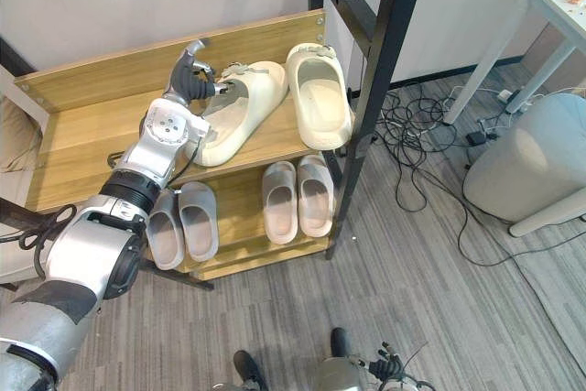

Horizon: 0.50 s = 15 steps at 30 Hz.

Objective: Organize the slippers on the shoe rack

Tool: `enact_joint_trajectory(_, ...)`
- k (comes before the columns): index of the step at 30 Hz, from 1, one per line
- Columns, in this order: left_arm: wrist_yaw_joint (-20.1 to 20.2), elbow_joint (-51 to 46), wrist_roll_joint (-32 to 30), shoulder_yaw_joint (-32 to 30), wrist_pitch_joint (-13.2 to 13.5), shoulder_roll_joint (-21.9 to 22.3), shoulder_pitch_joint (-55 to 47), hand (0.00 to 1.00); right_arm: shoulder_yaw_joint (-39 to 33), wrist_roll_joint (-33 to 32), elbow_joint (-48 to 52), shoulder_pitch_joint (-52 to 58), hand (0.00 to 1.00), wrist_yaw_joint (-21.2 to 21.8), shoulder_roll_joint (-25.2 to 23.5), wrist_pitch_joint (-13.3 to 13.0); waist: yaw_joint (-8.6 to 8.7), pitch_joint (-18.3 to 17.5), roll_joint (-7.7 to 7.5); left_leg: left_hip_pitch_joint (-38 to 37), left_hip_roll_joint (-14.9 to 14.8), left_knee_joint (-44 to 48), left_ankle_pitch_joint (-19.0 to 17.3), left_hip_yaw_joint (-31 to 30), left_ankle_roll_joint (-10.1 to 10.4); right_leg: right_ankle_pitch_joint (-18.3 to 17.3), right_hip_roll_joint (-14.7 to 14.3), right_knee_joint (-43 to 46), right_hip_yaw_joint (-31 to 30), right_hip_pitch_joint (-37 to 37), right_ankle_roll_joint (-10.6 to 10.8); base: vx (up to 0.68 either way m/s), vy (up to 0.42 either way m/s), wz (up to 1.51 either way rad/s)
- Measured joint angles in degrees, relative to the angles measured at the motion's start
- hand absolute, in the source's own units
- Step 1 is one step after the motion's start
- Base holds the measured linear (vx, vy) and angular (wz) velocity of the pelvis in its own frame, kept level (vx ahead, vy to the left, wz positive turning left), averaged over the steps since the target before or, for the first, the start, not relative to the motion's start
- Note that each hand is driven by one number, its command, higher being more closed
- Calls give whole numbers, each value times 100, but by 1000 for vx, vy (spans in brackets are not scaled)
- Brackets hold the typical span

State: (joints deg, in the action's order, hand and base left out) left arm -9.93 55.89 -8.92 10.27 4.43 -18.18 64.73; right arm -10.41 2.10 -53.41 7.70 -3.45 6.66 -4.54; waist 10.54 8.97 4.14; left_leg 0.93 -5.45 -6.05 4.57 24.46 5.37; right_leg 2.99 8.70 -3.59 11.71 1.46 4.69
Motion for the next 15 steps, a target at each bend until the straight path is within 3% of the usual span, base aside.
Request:
enact_joint_trajectory(13, 9, -371, 19, -26, 5, -18, -255, 0, 174, -93, -39, -87, 0, 11, 15, 11, -65, 32, -51, -29, 1, -27, 31, -324, -32, -69, 0, 8, 316, -227, -12, -25, -11, 12)
enact_joint_trajectory(15, 8, -585, 160, -28, 10, -43, -374, 0, 245, -97, -70, -107, 0, 11, 15, 22, -99, 71, -113, -99, -1, -28, 31, -354, -31, -107, 0, 17, 347, -323, -2, -11, -10, 9)
